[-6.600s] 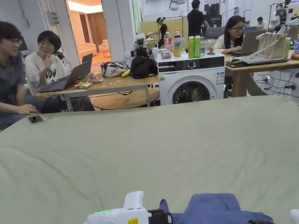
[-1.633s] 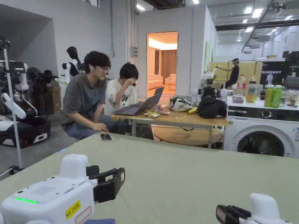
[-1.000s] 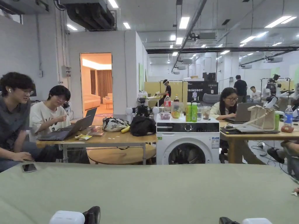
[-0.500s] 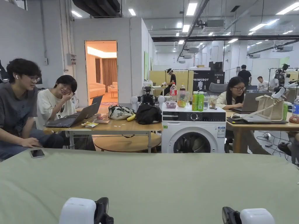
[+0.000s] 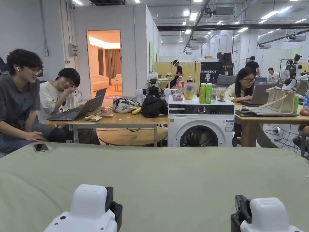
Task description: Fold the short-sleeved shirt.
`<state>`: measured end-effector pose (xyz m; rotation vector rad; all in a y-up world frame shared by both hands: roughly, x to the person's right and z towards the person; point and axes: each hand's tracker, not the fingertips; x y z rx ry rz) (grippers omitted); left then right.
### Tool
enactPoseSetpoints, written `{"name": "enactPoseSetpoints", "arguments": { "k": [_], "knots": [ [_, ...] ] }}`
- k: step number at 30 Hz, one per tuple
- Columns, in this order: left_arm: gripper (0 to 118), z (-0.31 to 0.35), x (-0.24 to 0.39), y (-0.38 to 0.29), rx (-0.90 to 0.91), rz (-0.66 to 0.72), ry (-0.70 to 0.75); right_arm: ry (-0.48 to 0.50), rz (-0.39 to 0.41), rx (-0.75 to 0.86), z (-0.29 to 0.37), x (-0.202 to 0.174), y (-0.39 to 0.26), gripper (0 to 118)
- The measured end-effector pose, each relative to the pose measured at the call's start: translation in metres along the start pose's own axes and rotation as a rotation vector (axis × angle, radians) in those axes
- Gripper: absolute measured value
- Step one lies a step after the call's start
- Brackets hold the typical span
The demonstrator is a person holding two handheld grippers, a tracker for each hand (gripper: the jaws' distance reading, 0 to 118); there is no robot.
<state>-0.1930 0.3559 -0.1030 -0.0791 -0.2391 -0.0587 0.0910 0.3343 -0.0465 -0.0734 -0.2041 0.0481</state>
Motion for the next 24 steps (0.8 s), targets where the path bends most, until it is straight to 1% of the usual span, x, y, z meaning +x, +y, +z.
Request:
{"name": "enactPoseSetpoints", "arguments": {
  "k": [2, 7, 10, 11, 12, 13, 14, 17, 18, 19, 20, 21, 24],
  "knots": [
    [0, -0.001, 0.000, 0.000, -0.002, 0.010, 0.003, 0.007, -0.003, -0.009, -0.001, 0.000, 0.001, 2],
    [0, -0.001, -0.001, -0.001, 0.006, 0.012, 0.010, 0.022, 0.000, -0.039, -0.004, -0.003, -0.003, 2],
    [0, -0.001, -0.001, -0.002, 0.017, 0.013, 0.013, 0.038, -0.024, -0.047, -0.006, -0.001, -0.004, 2],
    [2, -0.001, -0.001, -0.002, 0.020, 0.014, 0.011, 0.041, -0.033, -0.048, -0.005, 0.000, -0.004, 2],
    [9, 0.000, -0.002, -0.002, 0.023, 0.017, 0.007, 0.044, -0.040, -0.050, -0.005, 0.001, -0.003, 8],
    [24, 0.000, -0.002, -0.002, 0.024, 0.023, 0.005, 0.047, -0.044, -0.051, -0.006, 0.002, -0.003, 26],
    [35, 0.000, -0.003, -0.003, 0.027, 0.028, 0.004, 0.045, -0.045, -0.051, -0.006, 0.002, -0.003, 42],
    [69, 0.001, -0.003, -0.003, 0.030, 0.038, 0.002, 0.031, -0.045, -0.049, -0.006, 0.005, -0.003, 71],
    [81, 0.001, -0.004, -0.004, 0.032, 0.038, 0.001, 0.033, -0.052, -0.054, -0.007, 0.006, -0.003, 84],
    [94, 0.001, -0.004, -0.004, 0.040, 0.036, 0.001, 0.031, -0.060, -0.051, -0.007, 0.007, -0.005, 102],
    [99, 0.003, -0.003, -0.005, 0.053, 0.033, -0.001, 0.037, -0.072, -0.043, -0.006, 0.008, -0.006, 109],
    [101, 0.005, -0.003, -0.005, 0.071, 0.033, -0.007, 0.047, -0.078, -0.035, -0.006, 0.010, -0.007, 112],
    [101, 0.007, -0.002, -0.003, 0.090, 0.037, -0.023, 0.085, -0.106, -0.056, -0.009, 0.011, -0.005, 112]
  ]
}}
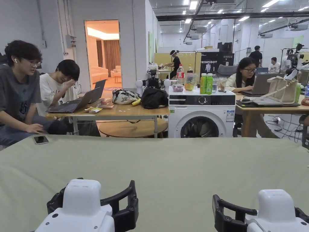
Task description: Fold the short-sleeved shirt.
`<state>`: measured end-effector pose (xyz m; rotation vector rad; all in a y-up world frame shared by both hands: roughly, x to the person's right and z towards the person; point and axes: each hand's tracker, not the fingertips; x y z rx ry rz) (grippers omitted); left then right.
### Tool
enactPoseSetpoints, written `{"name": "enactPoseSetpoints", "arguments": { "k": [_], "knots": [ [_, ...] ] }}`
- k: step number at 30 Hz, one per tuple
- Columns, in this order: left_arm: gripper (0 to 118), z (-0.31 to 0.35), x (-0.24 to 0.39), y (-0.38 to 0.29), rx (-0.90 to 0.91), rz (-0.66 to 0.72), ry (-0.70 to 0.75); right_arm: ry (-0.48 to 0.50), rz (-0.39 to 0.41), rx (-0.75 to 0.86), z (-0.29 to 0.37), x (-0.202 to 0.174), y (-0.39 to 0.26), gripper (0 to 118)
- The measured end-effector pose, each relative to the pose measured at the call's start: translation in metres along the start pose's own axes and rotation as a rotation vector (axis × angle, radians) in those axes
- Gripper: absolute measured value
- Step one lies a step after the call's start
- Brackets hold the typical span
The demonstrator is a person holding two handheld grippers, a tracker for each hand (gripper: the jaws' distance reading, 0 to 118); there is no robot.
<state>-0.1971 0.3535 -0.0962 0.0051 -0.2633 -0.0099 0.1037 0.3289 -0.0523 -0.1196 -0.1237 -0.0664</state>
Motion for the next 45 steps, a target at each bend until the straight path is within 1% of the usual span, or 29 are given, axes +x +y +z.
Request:
{"name": "enactPoseSetpoints", "arguments": {
  "k": [2, 4, 7, 12, 18, 23, 25, 27, 31, 33, 35, 36, 38, 39, 42, 45],
  "knots": [
    [101, -0.001, 0.001, 0.001, 0.002, 0.002, 0.000, -0.029, 0.016, -0.022, -0.004, -0.004, 0.001, 112],
    [101, 0.000, 0.002, 0.001, 0.001, 0.004, -0.003, -0.040, 0.059, -0.033, -0.005, -0.008, 0.000, 112],
    [101, 0.001, 0.001, 0.000, -0.002, 0.004, -0.001, -0.058, 0.106, -0.004, -0.001, -0.015, -0.003, 112],
    [101, 0.005, -0.003, -0.001, -0.023, -0.007, 0.017, -0.039, 0.100, 0.016, 0.003, -0.015, -0.002, 112],
    [101, 0.008, -0.005, 0.000, -0.024, 0.018, 0.009, -0.010, 0.040, 0.011, 0.006, -0.010, 0.002, 112],
    [101, 0.011, -0.004, 0.007, -0.027, 0.004, 0.015, -0.026, 0.048, -0.002, 0.007, -0.009, 0.003, 112],
    [101, 0.012, -0.004, 0.008, -0.015, 0.011, 0.012, -0.024, 0.015, -0.007, 0.007, -0.005, 0.005, 112],
    [101, 0.013, -0.004, 0.009, -0.010, 0.018, 0.006, -0.016, -0.037, -0.014, 0.007, -0.002, 0.006, 112],
    [101, 0.013, -0.003, 0.009, -0.010, 0.022, 0.003, 0.034, -0.167, -0.038, 0.005, 0.005, 0.011, 112],
    [101, 0.012, -0.003, 0.007, -0.011, 0.033, -0.002, 0.070, -0.286, -0.032, 0.005, 0.009, 0.016, 112],
    [101, 0.009, -0.003, 0.005, -0.024, 0.046, -0.003, 0.069, -0.399, -0.047, 0.005, 0.013, 0.021, 112],
    [101, 0.008, -0.002, 0.003, -0.029, 0.050, -0.002, 0.071, -0.448, -0.061, 0.004, 0.015, 0.024, 112],
    [101, 0.008, -0.001, 0.002, -0.040, 0.050, -0.006, 0.077, -0.507, -0.107, 0.003, 0.019, 0.029, 112],
    [101, 0.008, -0.001, 0.002, -0.041, 0.048, -0.008, 0.075, -0.518, -0.133, 0.003, 0.020, 0.031, 112],
    [101, 0.009, 0.001, 0.004, -0.038, 0.049, -0.013, 0.040, -0.509, -0.215, 0.000, 0.021, 0.035, 112],
    [101, 0.009, 0.003, 0.004, -0.036, 0.057, -0.023, 0.051, -0.499, -0.206, -0.001, 0.020, 0.032, 112]
  ]
}}
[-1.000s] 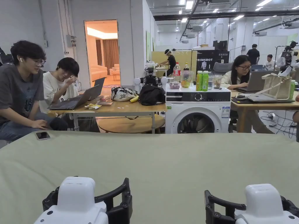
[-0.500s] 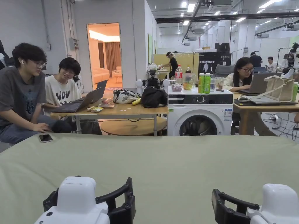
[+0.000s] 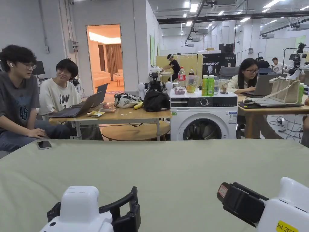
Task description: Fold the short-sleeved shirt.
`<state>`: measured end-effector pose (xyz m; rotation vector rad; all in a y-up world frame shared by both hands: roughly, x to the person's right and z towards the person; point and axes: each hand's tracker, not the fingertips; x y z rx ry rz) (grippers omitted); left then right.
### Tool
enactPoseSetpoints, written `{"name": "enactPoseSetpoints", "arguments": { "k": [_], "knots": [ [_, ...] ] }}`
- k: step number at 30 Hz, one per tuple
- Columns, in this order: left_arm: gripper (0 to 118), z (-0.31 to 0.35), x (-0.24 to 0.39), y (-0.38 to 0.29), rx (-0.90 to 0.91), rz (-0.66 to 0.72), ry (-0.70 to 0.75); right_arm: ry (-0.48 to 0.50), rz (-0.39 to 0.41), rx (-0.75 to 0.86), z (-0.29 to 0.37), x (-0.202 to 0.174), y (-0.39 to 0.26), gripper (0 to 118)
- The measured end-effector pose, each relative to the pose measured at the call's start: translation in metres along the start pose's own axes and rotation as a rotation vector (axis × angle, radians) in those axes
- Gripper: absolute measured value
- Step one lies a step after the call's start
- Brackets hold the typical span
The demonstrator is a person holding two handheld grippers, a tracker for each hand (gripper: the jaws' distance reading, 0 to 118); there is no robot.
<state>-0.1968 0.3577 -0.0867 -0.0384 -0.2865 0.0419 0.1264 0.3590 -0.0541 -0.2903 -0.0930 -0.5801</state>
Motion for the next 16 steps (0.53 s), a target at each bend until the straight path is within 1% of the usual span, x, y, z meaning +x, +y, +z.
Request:
{"name": "enactPoseSetpoints", "arguments": {
  "k": [7, 10, 14, 16],
  "knots": [
    [101, -0.0006, 0.0041, -0.0019, -0.009, -0.020, -0.010, 0.018, 0.009, -0.002, -0.0012, 0.0003, -0.0063, 112],
    [101, -0.0009, 0.0041, -0.0027, -0.013, -0.022, -0.013, 0.010, 0.049, 0.010, -0.0010, -0.0025, -0.0095, 112],
    [101, -0.0006, 0.0029, -0.0032, -0.012, -0.011, -0.011, 0.000, 0.057, 0.012, 0.0001, -0.0068, -0.0085, 112],
    [101, -0.0002, 0.0029, -0.0026, -0.011, -0.010, -0.014, 0.025, 0.058, 0.018, 0.0006, -0.0072, -0.0086, 112]
  ]
}}
